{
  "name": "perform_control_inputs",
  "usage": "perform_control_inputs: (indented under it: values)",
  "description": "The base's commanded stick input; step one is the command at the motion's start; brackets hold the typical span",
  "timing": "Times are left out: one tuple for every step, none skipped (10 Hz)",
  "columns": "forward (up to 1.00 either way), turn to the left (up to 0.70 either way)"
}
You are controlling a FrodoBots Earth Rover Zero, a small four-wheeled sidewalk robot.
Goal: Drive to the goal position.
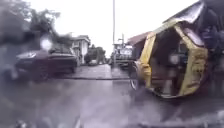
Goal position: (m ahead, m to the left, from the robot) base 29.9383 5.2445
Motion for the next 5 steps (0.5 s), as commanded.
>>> perform_control_inputs:
  values:
    - [1.00,0.00]
    - [1.00,0.00]
    - [1.00,0.00]
    - [1.00,0.00]
    - [1.00,0.00]
